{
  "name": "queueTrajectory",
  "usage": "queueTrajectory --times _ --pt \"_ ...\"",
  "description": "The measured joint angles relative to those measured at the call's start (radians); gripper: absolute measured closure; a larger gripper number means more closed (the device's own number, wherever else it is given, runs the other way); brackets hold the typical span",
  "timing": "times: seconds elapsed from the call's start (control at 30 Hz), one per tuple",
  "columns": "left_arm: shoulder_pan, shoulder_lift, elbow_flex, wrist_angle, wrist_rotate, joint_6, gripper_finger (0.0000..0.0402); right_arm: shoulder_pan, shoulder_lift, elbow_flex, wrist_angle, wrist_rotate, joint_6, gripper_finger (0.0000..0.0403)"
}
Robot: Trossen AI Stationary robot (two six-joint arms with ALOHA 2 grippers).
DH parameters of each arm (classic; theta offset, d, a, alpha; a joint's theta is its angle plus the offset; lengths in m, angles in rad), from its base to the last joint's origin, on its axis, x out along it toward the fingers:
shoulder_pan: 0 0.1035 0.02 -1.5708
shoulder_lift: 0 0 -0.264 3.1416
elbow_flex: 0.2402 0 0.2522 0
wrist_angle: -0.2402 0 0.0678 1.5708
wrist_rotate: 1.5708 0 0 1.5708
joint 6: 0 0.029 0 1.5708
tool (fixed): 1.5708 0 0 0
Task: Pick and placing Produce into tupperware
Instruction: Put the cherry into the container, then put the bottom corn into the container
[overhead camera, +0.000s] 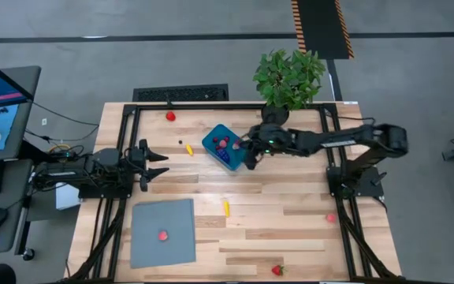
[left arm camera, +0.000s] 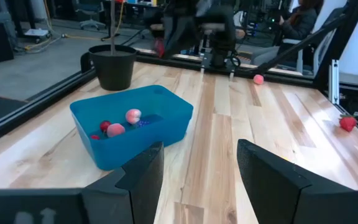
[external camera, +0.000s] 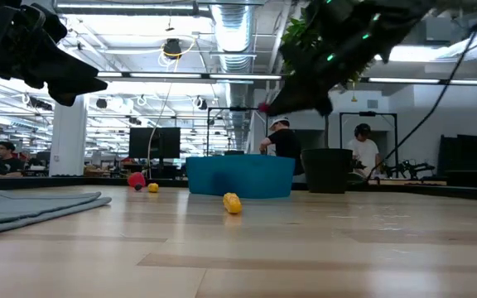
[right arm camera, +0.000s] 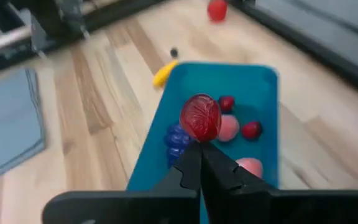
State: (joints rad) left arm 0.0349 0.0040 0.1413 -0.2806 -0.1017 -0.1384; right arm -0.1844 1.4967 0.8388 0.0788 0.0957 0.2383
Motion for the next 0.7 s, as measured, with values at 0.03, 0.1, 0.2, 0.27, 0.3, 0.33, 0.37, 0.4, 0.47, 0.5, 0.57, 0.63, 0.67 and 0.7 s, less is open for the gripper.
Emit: queueTrajectory --times 0.03,0.1,0.2,0.27,0.3,0.33,0.37,0.4,0.47,0.5,0.57,0.63,0.67,0.7 --pt "0.0 0.0 0.0 0.0 0.0 0.0 0.0208 -0.005 0.03 0.016 -0.003 -0.016 0.0 0.0379" --pt "0.0 0.0 0.0 0.002 -0.001 -0.016 0.0208 -0.012 0.089 0.044 -0.011 -0.037 0.0 0.0383" --pt "0.0 0.0 0.0 0.006 -0.019 -0.063 0.0208 -0.015 0.165 0.08 -0.021 -0.049 -0.001 0.0391" --pt "0.0 0.001 0.0 0.005 -0.042 -0.105 0.0208 -0.018 0.204 0.103 -0.025 -0.053 -0.001 0.039" --pt "0.0 0.001 0.0 0.007 -0.048 -0.109 0.0208 -0.02 0.225 0.118 -0.026 -0.055 -0.001 0.0386" --pt "0.0 0.001 0.0 0.009 -0.057 -0.112 0.0208 -0.022 0.238 0.128 -0.029 -0.062 -0.001 0.0381" --pt "0.0 0.001 0.0 0.009 -0.064 -0.121 0.0208 -0.023 0.25 0.134 -0.041 -0.065 0.0 0.0374" --pt "0.0 0.001 0.0 0.009 -0.068 -0.127 0.0208 -0.024 0.268 0.148 -0.036 -0.066 -0.001 0.0367" --pt "0.0 0.001 0.0 0.005 -0.068 -0.127 0.0208 -0.026 0.288 0.16 -0.048 -0.069 -0.003 0.0354" --pt "0.0 0.001 0.0 0.004 -0.067 -0.123 0.0208 -0.028 0.297 0.169 -0.047 -0.069 -0.006 0.0348" --pt "-0.001 0.003 0.0 -0.008 -0.063 -0.122 0.0208 -0.028 0.301 0.175 -0.046 -0.069 -0.014 0.0338" --pt "-0.001 0.007 0.0 -0.015 -0.065 -0.127 0.0208 -0.027 0.3 0.176 -0.038 -0.069 -0.032 0.0326" --pt "-0.001 0.007 0.0 -0.018 -0.067 -0.127 0.0208 -0.026 0.3 0.176 -0.041 -0.069 -0.042 0.0319" --pt "-0.001 0.007 0.0 -0.02 -0.068 -0.127 0.0208 -0.026 0.294 0.175 -0.046 -0.069 -0.057 0.0311"
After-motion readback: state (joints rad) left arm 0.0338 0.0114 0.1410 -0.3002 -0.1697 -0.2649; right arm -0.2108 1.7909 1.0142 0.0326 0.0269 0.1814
